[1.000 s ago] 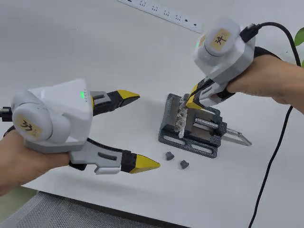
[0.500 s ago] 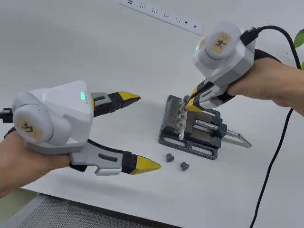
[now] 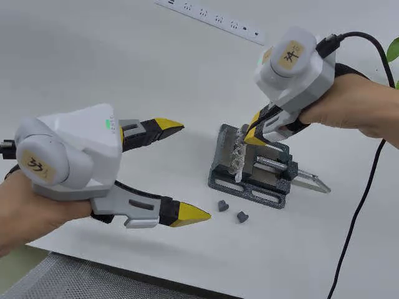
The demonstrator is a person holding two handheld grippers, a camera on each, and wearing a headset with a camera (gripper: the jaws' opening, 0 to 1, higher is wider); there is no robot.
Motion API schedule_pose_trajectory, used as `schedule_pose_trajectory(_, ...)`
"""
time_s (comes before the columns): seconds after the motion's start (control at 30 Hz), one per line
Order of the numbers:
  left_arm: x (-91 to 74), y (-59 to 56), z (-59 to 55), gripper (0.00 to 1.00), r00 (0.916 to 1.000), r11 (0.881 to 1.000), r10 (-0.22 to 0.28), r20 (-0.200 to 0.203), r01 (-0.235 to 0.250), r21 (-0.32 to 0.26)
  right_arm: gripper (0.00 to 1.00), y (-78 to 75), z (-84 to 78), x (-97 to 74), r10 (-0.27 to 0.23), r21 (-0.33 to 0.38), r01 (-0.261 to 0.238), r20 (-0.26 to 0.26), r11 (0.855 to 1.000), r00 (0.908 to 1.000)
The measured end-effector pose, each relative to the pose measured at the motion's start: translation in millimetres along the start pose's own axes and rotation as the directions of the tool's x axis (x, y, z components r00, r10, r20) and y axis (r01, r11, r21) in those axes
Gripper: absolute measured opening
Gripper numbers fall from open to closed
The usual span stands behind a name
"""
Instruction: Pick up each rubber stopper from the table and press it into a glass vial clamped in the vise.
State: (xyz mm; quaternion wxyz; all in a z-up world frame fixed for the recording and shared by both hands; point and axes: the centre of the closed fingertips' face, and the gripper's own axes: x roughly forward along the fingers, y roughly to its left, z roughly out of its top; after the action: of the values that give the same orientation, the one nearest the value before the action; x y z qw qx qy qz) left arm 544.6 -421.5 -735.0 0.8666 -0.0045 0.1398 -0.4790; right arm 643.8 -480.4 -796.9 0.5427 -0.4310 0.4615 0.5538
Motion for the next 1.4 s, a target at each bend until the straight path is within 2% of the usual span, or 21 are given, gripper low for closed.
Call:
schedule_pose_trajectory(0.3,1.6,-0.5,1.2,0.82,1.0000,1.000,-0.002,0.006,0.002,-0.001,0.03,-2.6,0.9,1.2,-0.006,-0.029,0.006,-0.015,1.000,0.9999)
schedule_pose_trajectory(0.57,1.4,-0.1,1.9,0.81,0.9999,1.000,0.000,0.011,0.000,-0.005,0.03,-1.7,2.2,2.4,0.003,-0.027,-0.004,-0.015,1.000,0.9999)
schedule_pose_trajectory(0.77,1.5,0.9,2.3,0.81,0.9999,1.000,0.002,0.012,-0.002,-0.005,0.03,-2.1,4.0,3.5,0.012,-0.037,-0.013,-0.042,0.999,0.9990)
schedule_pose_trajectory(0.8,1.7,1.1,2.8,0.81,0.9999,1.000,0.002,0.014,-0.002,-0.005,0.03,-2.0,3.9,3.6,0.010,-0.056,-0.013,-0.051,0.998,0.9986)
schedule_pose_trajectory(1.4,2.4,1.6,5.0,0.81,0.9999,1.000,0.003,0.016,-0.003,-0.001,0.02,1.0,2.5,4.8,0.004,-0.048,-0.008,-0.073,0.999,0.9973)
